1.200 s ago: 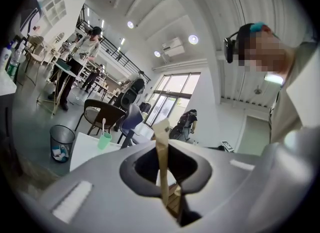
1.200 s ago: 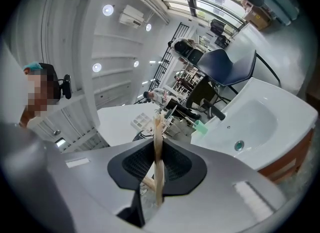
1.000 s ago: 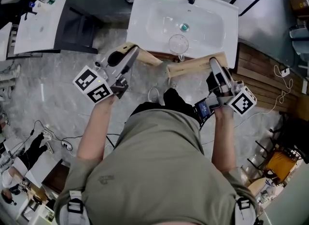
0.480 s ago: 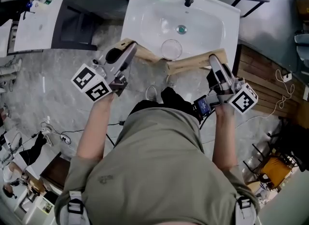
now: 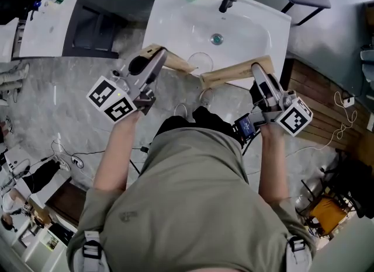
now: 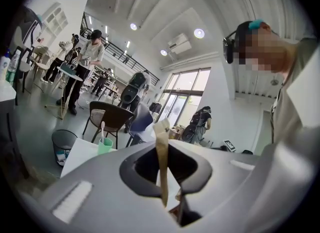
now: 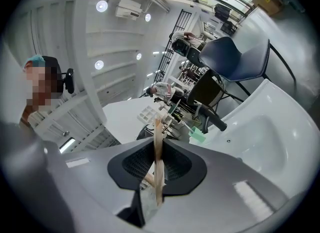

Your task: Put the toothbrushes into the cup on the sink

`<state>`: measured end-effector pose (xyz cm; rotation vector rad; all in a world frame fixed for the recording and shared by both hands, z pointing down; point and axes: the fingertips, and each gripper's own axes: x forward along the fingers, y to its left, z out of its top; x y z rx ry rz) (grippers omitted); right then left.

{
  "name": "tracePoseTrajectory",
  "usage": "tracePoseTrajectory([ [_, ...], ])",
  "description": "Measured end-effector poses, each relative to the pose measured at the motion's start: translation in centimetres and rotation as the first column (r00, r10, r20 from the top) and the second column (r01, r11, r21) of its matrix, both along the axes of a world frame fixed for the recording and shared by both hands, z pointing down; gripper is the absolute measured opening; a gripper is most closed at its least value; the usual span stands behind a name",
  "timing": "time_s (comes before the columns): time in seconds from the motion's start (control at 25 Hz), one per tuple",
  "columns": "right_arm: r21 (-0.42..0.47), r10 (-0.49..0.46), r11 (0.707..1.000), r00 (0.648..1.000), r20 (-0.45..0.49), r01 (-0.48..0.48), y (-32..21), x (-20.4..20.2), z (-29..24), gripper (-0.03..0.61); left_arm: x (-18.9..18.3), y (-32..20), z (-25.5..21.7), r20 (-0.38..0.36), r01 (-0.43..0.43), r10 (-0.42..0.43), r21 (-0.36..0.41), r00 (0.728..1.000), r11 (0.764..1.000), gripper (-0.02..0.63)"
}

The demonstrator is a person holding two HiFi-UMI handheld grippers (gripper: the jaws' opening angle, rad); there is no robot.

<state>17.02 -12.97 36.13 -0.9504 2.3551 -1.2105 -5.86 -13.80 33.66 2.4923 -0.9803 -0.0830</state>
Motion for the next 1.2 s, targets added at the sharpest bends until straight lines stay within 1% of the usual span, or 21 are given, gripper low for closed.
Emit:
tracePoseTrajectory([
  [0.2, 0.004, -0.016, 1.000, 1.000, -0.008, 0.016, -1.1, 0.7, 0.2, 0.060, 1.1, -0.4, -0.3, 0.014, 0.020, -0.020, 0.005, 1.000, 1.000, 0.014],
  [0.44, -0.006, -0.018, 1.000, 1.000, -0.007, 0.018, -1.7, 0.9, 0.7, 0.060, 0.7, -0.3, -0.3, 0.023, 0.056, -0.056, 0.000, 0.998, 0.998, 0.014],
  [0.6, -0.021, -0.014, 1.000, 1.000, -0.022, 0.013, -2.0, 1.1, 1.4, 0.060, 0.5, -0.6, -0.1, 0.020, 0.069, -0.069, -0.008, 0.997, 0.998, 0.014],
  [0.88, -0.027, 0.031, 0.999, 0.997, -0.070, -0.033, -2.4, 1.3, 1.8, 0.060, -0.1, -0.9, 0.0, 0.011, 0.058, -0.058, -0.014, 0.998, 0.998, 0.014],
  [1.2, -0.011, 0.073, 0.997, 0.987, -0.146, -0.075, -2.7, -0.3, 2.1, 0.060, -1.3, -1.6, 0.5, -0.009, 0.010, -0.011, -0.024, 1.000, 1.000, 0.014],
])
